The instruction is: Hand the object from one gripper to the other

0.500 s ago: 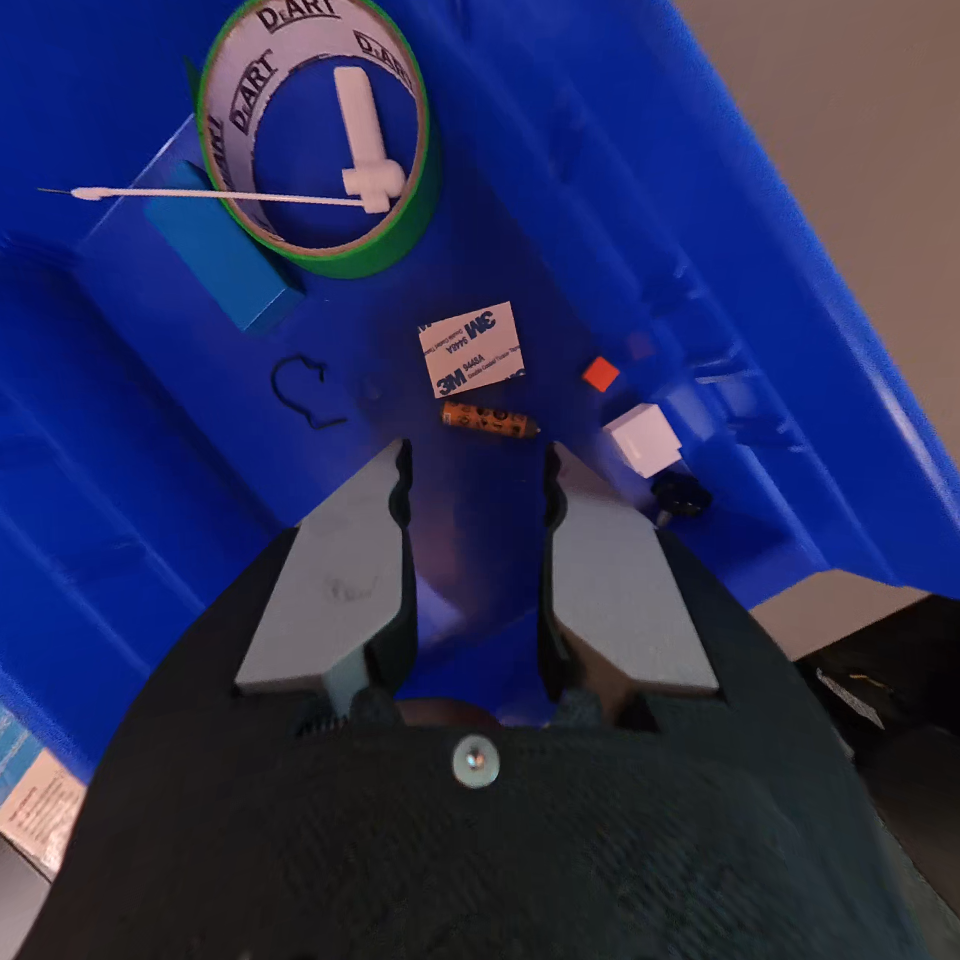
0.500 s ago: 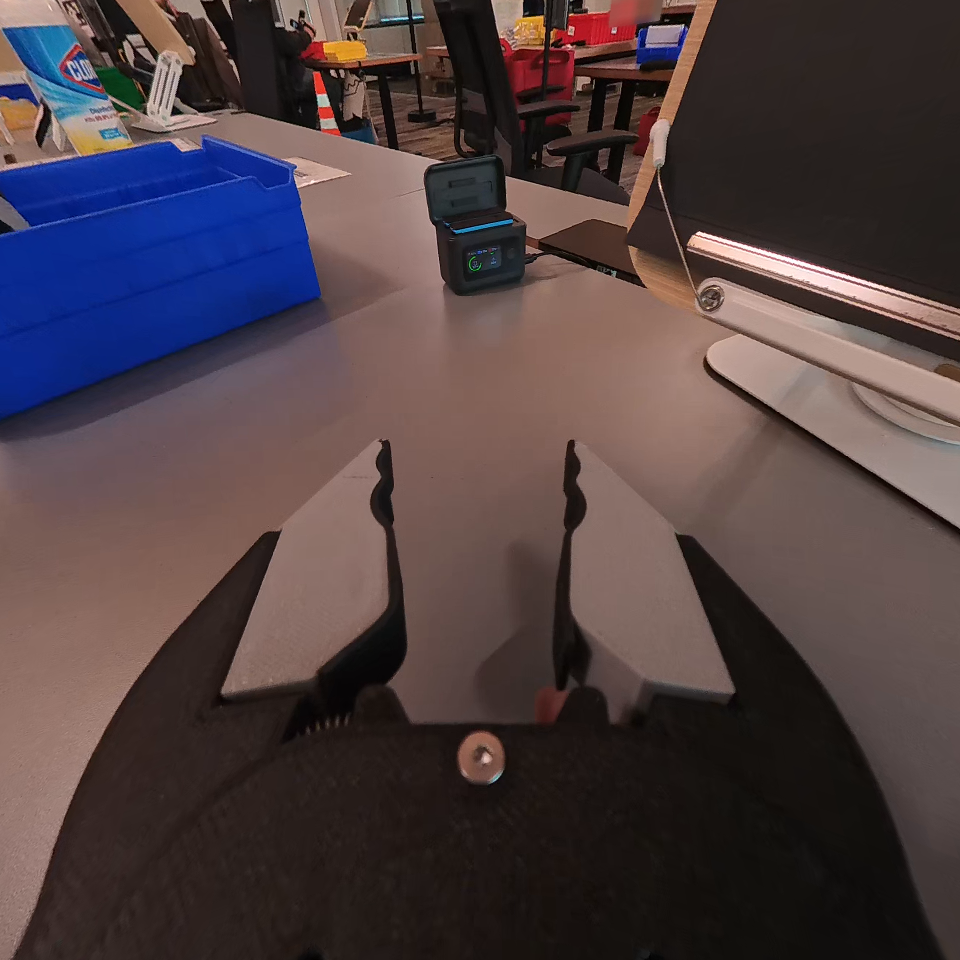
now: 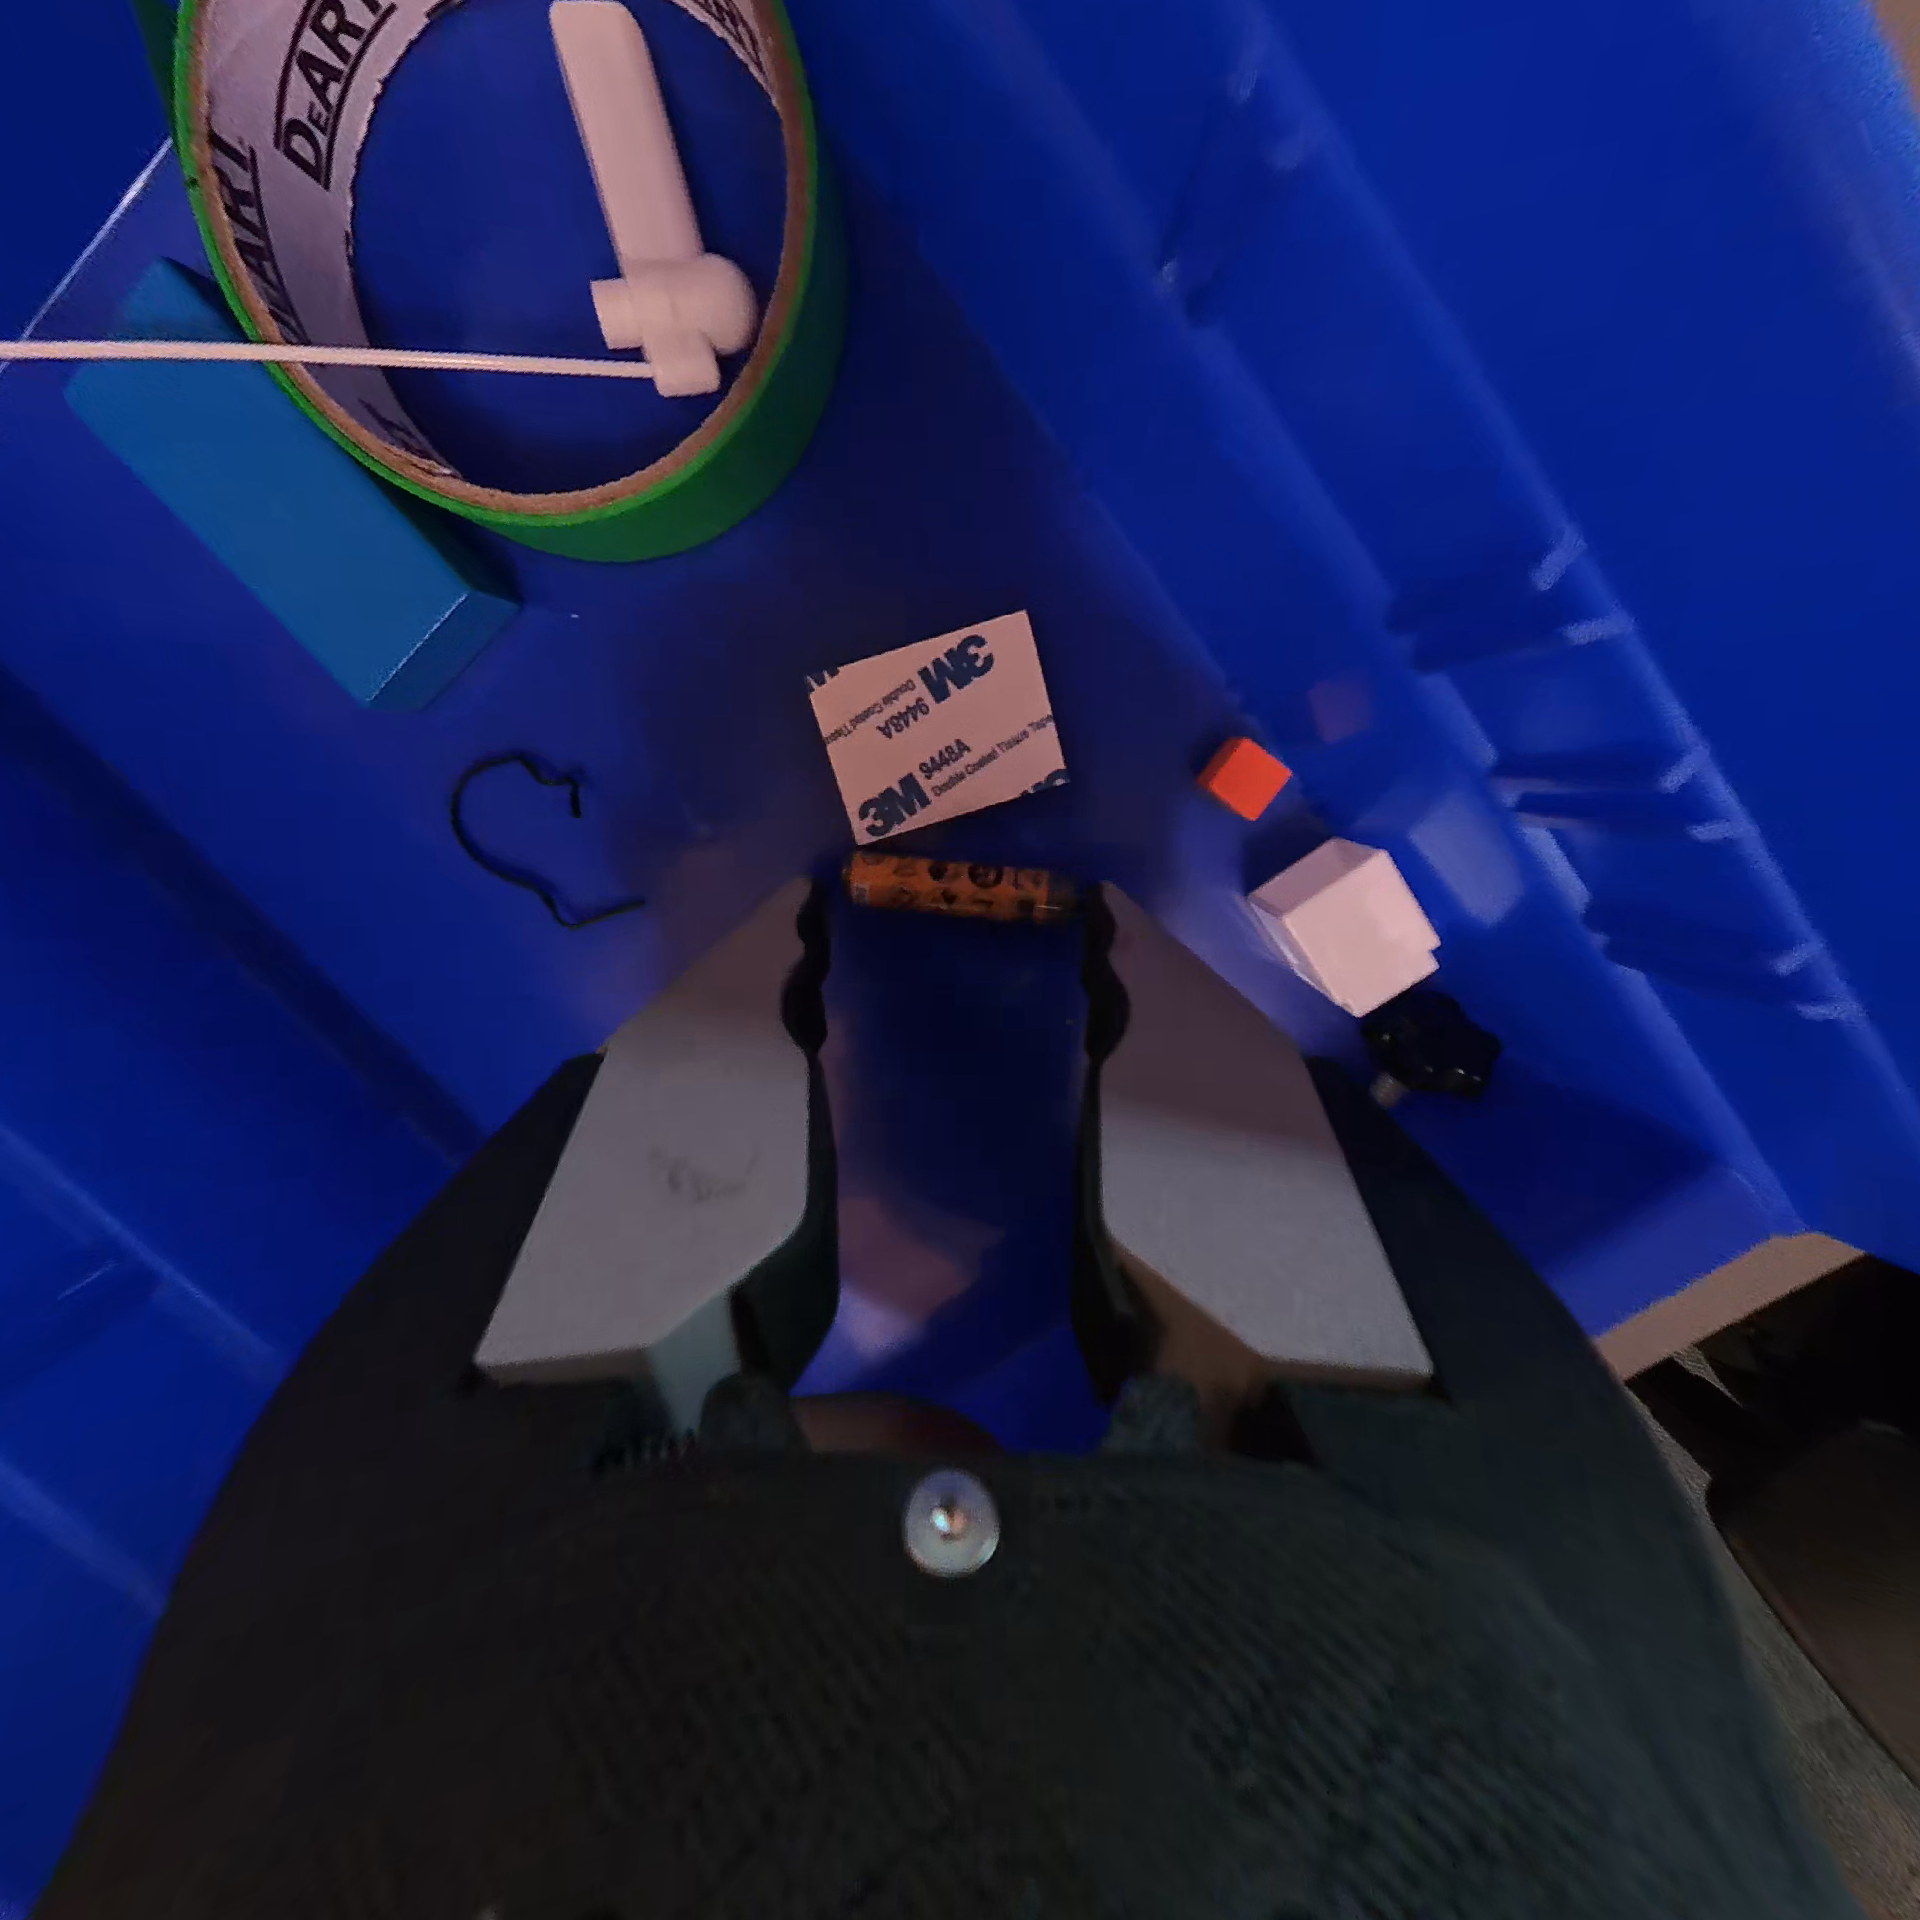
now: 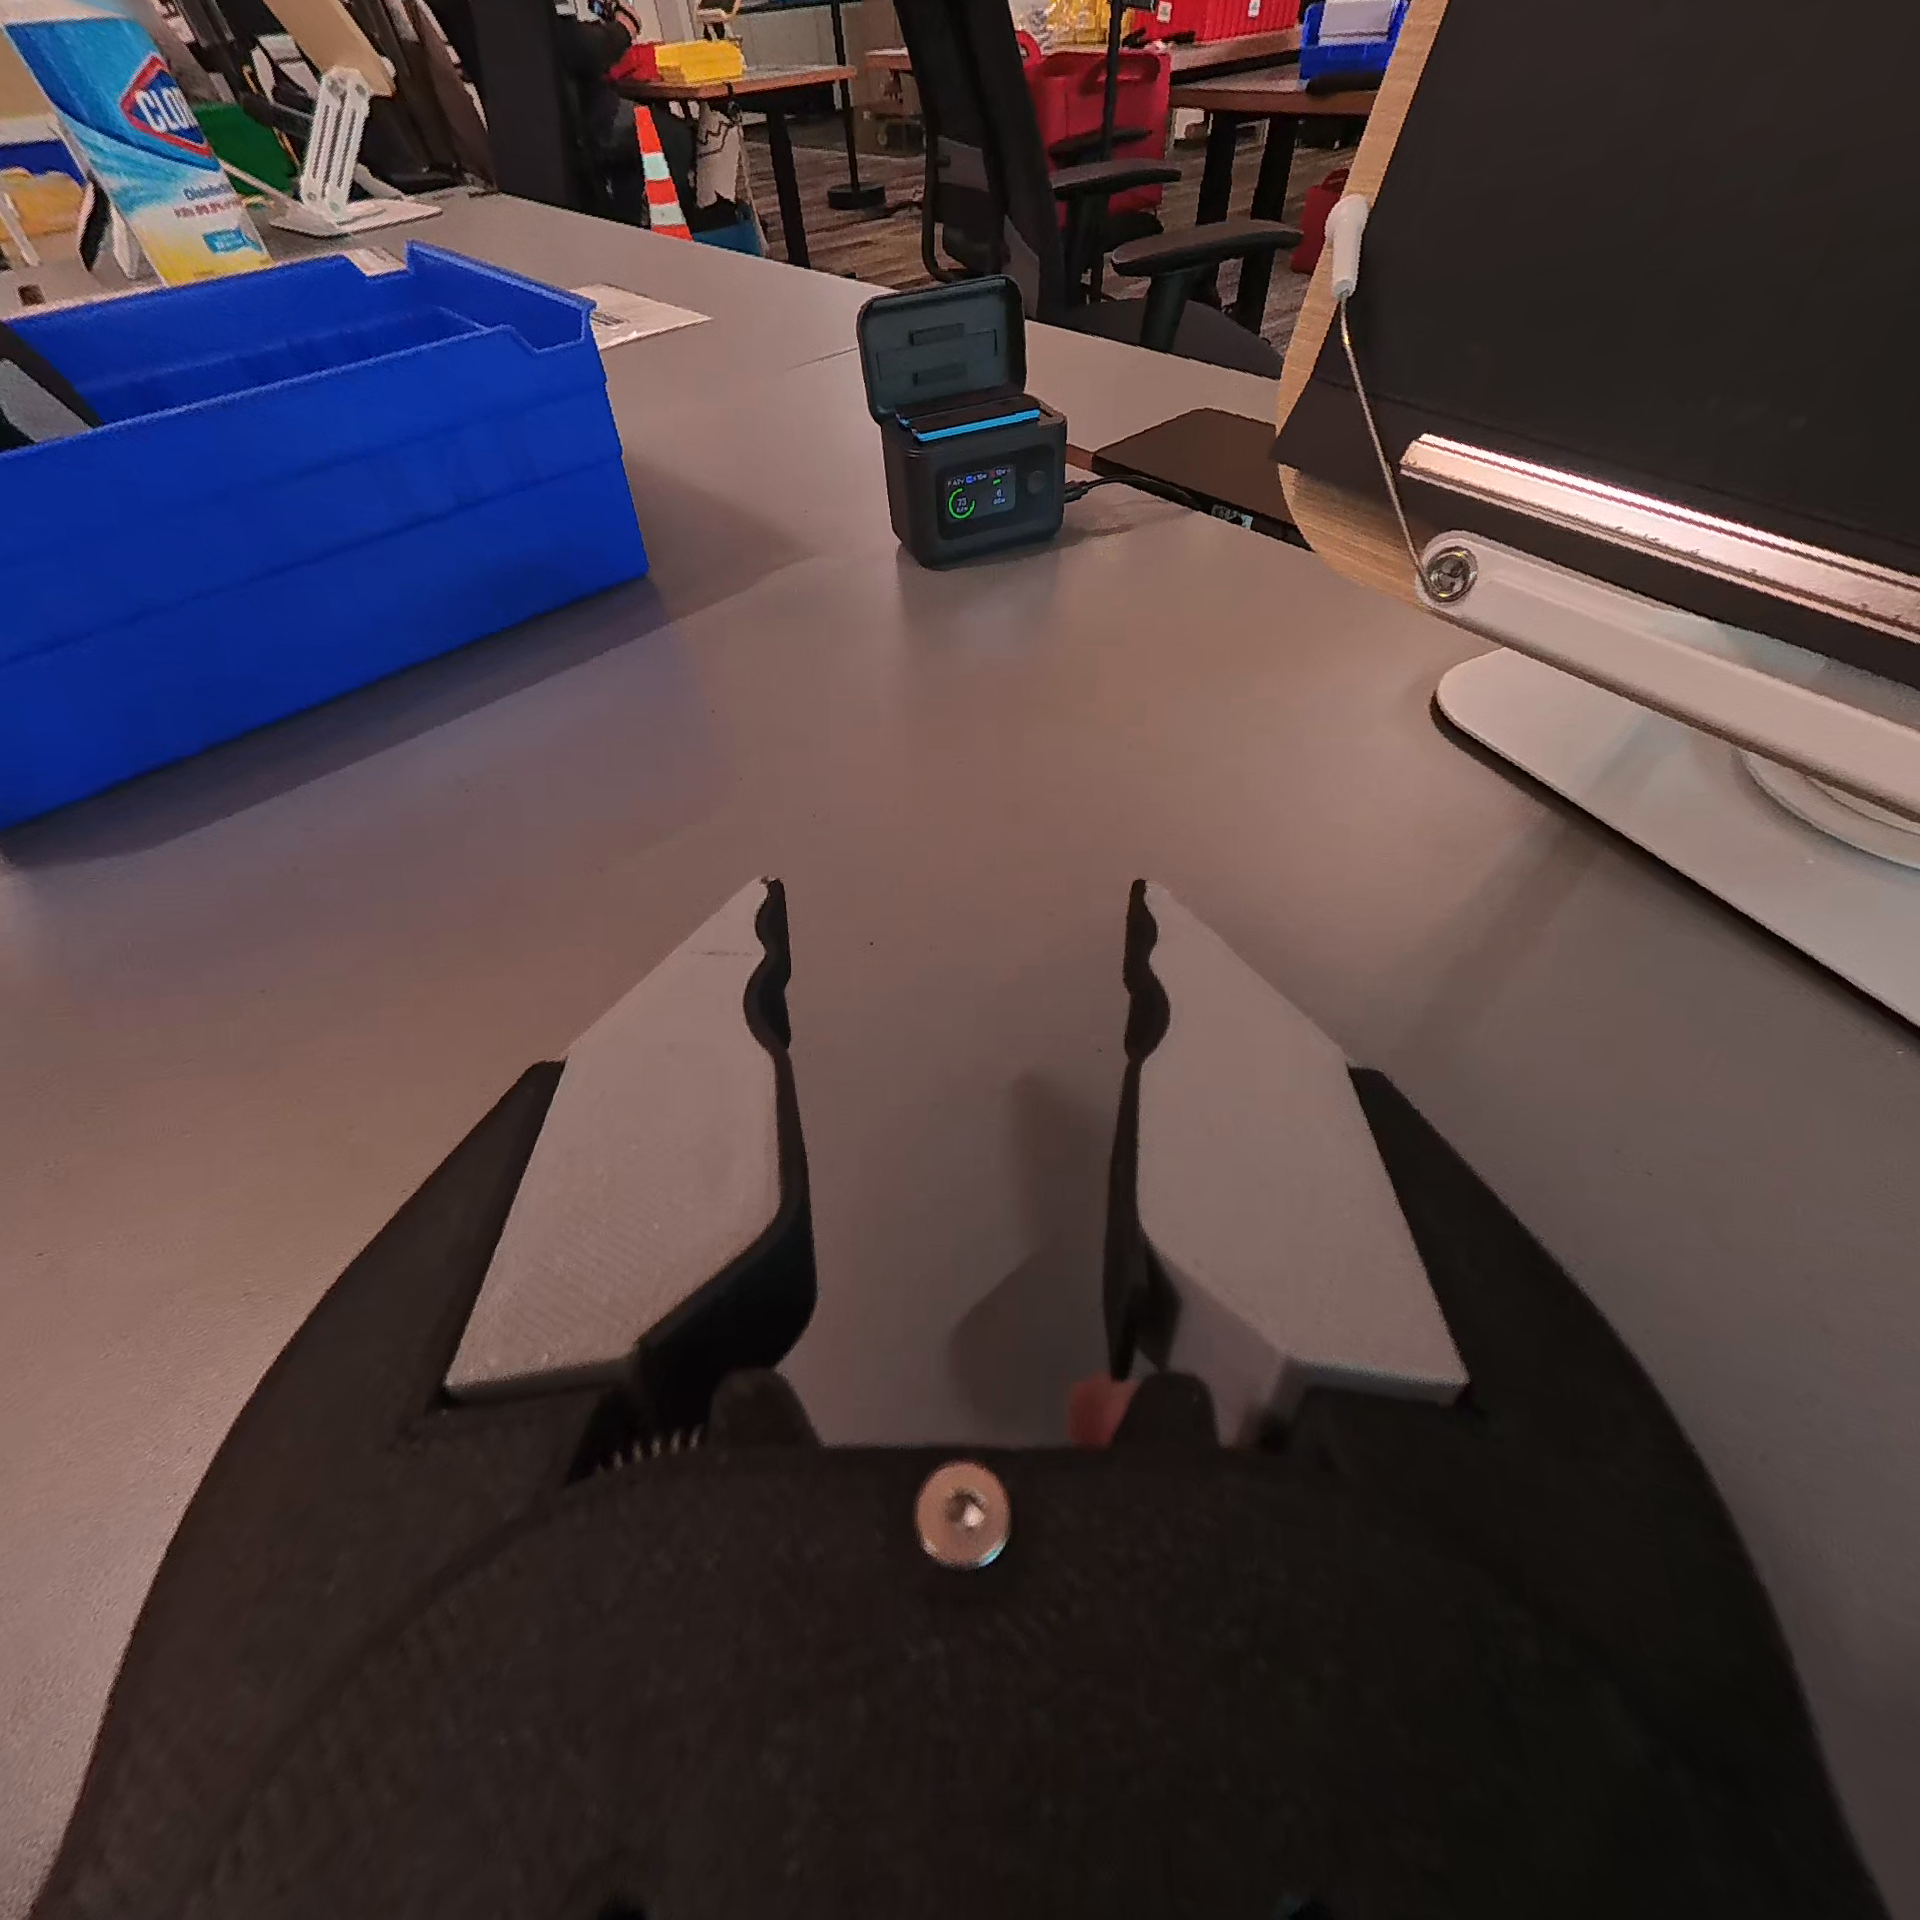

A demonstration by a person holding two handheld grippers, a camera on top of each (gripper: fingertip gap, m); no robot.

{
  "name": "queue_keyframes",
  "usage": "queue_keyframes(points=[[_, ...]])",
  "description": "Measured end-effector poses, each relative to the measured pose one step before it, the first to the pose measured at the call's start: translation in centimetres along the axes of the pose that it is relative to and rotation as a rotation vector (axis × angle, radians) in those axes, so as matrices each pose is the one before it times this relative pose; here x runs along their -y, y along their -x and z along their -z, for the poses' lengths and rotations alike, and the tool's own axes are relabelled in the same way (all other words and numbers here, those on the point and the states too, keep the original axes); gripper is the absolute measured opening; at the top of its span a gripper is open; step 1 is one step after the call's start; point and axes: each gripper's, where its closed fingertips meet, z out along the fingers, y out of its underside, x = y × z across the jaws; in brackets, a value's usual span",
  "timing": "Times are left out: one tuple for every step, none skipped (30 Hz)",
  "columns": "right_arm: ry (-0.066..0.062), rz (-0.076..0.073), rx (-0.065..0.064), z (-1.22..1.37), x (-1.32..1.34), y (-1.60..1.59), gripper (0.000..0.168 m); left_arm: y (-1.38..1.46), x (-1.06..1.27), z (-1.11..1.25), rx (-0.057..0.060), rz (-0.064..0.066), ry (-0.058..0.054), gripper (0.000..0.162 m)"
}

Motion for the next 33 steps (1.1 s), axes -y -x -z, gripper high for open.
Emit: queue_keyframes(points=[[0.0029, -0.0009, 0.0014, -0.034, -0.033, 0.02, 0.061, -0.109, -0.017, -0.021, -0.0102, -0.0011, 0.0021, 0.045], [0.0026, 0.0, 0.001, -0.026, -0.032, 0.006, 0.061, -0.023, -0.031, -0.023, -0.0031, -0.0003, 0.0038, 0.044], [0.0019, 0.0007, 0.0006, -0.024, -0.026, 0.023, 0.061, 0.008, -0.045, -0.008, -0.0015, 0.0038, 0.0037, 0.044], [0.0006, 0.0012, -0.0002, -0.009, -0.005, 0.014, 0.061, 0.005, -0.062, -0.006, -0.0015, 0.0051, 0.0067, 0.044], [0.0002, 0.0018, -0.0004, 0.0, -0.004, 0.013, 0.06, 0.074, -0.04, 0.018, 0.0037, -0.0014, 0.006, 0.044], [0.0012, 0.002, 0.0002, -0.012, -0.012, 0.026, 0.06, 0.194, -0.063, 0.037, 0.0127, -0.0032, 0.006, 0.044], [0.0021, 0.0021, 0.0009, -0.029, -0.028, 0.031, 0.059, 0.329, -0.066, 0.067, 0.0217, -0.0054, 0.0075, 0.044], [0.0023, 0.0023, 0.0009, -0.025, -0.032, 0.039, 0.059, 0.436, -0.016, 0.14, 0.0294, -0.0069, 0.004, 0.044], [0.0022, 0.0028, 0.001, -0.021, -0.022, 0.046, 0.059, 0.349, 0.096, 0.24, 0.0236, -0.0065, -0.0036, 0.044], [0.0018, 0.0032, 0.0005, -0.027, -0.025, 0.036, 0.059, 0.315, 0.221, 0.365, 0.0221, -0.0082, -0.0109, 0.044], [0.0006, 0.0028, -0.0003, 0.001, 0.0, 0.03, 0.059, 0.624, 0.37, 0.514, 0.0431, -0.0107, -0.0191, 0.044], [-0.0004, 0.0008, -0.0006, 0.007, 0.0, 0.024, 0.059, 0.84, 0.475, 0.638, 0.0597, -0.016, -0.026, 0.044], [-0.0008, -0.0019, 0.0016, 0.008, 0.006, 0.053, 0.058, 0.85, 0.605, 0.72, 0.0646, -0.0211, -0.0335, 0.043], [-0.0006, -0.0044, 0.0033, 0.012, 0.004, 0.062, 0.058, 0.821, 0.826, 0.781, 0.0677, -0.0213, -0.0474, 0.043], [-0.0011, -0.0062, 0.0041, 0.013, 0.011, 0.064, 0.058, 0.708, 1.022, 0.808, 0.0632, -0.02, -0.0589, 0.043], [-0.0018, -0.0066, 0.0062, 0.018, 0.029, 0.084, 0.058, 0.536, 1.124, 0.831, 0.0559, -0.0247, -0.0625, 0.043], [-0.0019, -0.0061, 0.0066, 0.011, 0.032, 0.098, 0.058, 0.587, 1.189, 0.816, 0.0623, -0.0271, -0.0614, 0.043], [-0.0022, -0.0041, 0.0062, -0.005, 0.039, 0.103, 0.058, 0.573, 1.284, 0.812, 0.0652, -0.03, -0.0613, 0.043], [-0.0015, -0.0017, 0.0067, -0.021, 0.033, 0.13, 0.058, 0.199, 1.501, 0.81, 0.0435, -0.0357, -0.0694, 0.043], [-0.0044, -0.0002, 0.0112, -0.012, 0.091, 0.232, 0.058, 0.017, 1.578, 0.758, 0.0328, -0.0295, -0.0665, 0.043], [-0.013, -0.0011, 0.0217, 0.005, 0.216, 0.423, 0.057, 0.147, 1.558, 0.639, 0.0389, -0.0223, -0.0542, 0.044], [-0.0166, -0.0057, 0.0337, 0.008, 0.295, 0.614, 0.057, -0.093, 1.581, 0.544, 0.0241, -0.0266, -0.048, 0.044], [-0.0149, -0.0098, 0.0427, 0.008, 0.305, 0.717, 0.056, -0.274, 1.621, 0.442, 0.0142, -0.0239, -0.0436, 0.044], [-0.0169, -0.0099, 0.0457, 0.037, 0.356, 0.754, 0.056, -0.362, 1.687, 0.33, 0.0099, -0.02, -0.0398, 0.044], [-0.0221, -0.0082, 0.0495, 0.09, 0.462, 0.803, 0.055, -0.611, 1.753, 0.234, -0.0023, -0.0248, -0.0406, 0.044], [-0.021, -0.0088, 0.053, 0.118, 0.483, 0.832, 0.053, -0.753, 1.809, 0.127, -0.006, -0.0294, -0.04, 0.044], [-0.0209, -0.0122, 0.0526, 0.125, 0.497, 0.806, 0.053, -0.754, 1.943, 0.043, 0.0006, -0.0297, -0.0485, 0.044], [-0.0248, -0.0124, 0.0544, 0.136, 0.546, 0.828, 0.054, -1.028, 2.068, -0.041, -0.0117, -0.023, -0.0578, 0.044], [-0.0284, -0.0109, 0.0659, 0.135, 0.605, 1.03, 0.057, -1.295, 2.15, -0.154, -0.0237, -0.0019, -0.0659, 0.044], [-0.0254, -0.0149, 0.0642, 0.117, 0.531, 1.019, 0.057, -1.451, 1.993, -0.298, -0.0271, 0.007, -0.0592, 0.044], [-0.0218, -0.0198, 0.0635, 0.069, 0.449, 0.982, 0.056, -1.421, 1.715, -0.423, -0.0183, -0.0017, -0.0499, 0.044], [-0.0194, -0.0261, 0.0743, 0.045, 0.415, 1.117, 0.054, -1.323, 1.493, -0.5, -0.0111, -0.0114, -0.042, 0.043], [-0.0217, -0.0308, 0.0734, 0.027, 0.416, 1.077, 0.052, -1.353, 1.253, -0.545, -0.019, -0.017, -0.0327, 0.043]])
